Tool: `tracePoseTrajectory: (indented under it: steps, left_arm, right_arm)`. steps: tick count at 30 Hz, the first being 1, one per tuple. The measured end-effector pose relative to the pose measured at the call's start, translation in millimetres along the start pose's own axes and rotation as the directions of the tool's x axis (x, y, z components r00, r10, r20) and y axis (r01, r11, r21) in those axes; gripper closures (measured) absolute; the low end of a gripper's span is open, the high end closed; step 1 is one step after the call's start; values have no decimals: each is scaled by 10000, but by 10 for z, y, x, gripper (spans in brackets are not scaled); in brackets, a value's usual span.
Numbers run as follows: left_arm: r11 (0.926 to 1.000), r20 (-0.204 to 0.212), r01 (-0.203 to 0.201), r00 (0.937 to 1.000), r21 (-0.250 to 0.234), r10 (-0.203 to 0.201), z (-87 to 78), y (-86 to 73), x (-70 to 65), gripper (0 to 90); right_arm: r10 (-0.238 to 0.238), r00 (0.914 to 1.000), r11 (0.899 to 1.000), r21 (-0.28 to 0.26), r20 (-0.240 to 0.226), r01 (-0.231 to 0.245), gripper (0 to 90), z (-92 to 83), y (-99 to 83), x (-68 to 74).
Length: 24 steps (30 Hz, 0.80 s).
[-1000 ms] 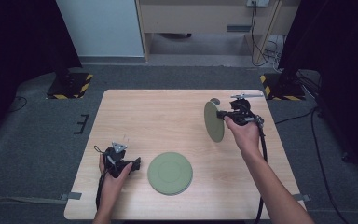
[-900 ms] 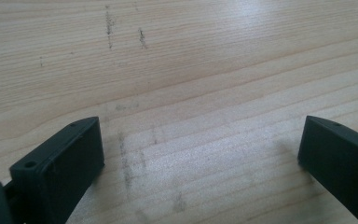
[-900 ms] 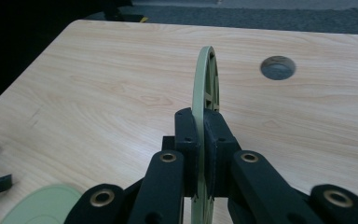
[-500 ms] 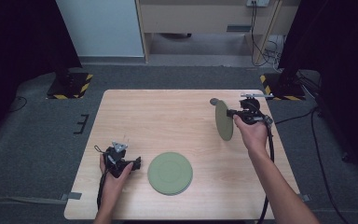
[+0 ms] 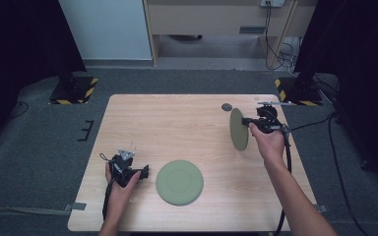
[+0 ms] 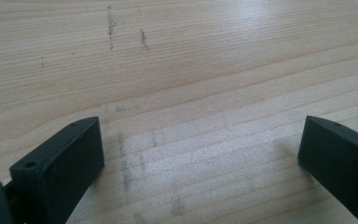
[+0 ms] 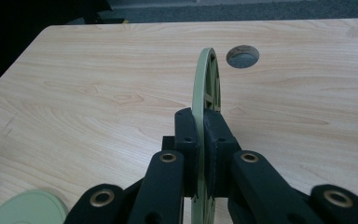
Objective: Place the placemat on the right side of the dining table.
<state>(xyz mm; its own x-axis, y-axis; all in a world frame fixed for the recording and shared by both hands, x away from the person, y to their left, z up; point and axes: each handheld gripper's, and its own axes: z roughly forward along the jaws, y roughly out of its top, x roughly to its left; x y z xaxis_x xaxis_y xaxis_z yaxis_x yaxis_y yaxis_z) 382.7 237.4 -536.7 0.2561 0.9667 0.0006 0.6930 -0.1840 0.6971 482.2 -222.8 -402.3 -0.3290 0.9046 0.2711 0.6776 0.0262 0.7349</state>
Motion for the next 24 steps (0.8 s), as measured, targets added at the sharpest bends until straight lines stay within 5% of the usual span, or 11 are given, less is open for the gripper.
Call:
tracePoseTrajectory:
  steps: [24]
  left_arm:
    - [10000, 0, -2, 10000, 1, 2, 0, 0, 0, 0]
  right_arm:
    - [349, 9984, 9992, -189, 440, -341, 861, -193, -150, -351]
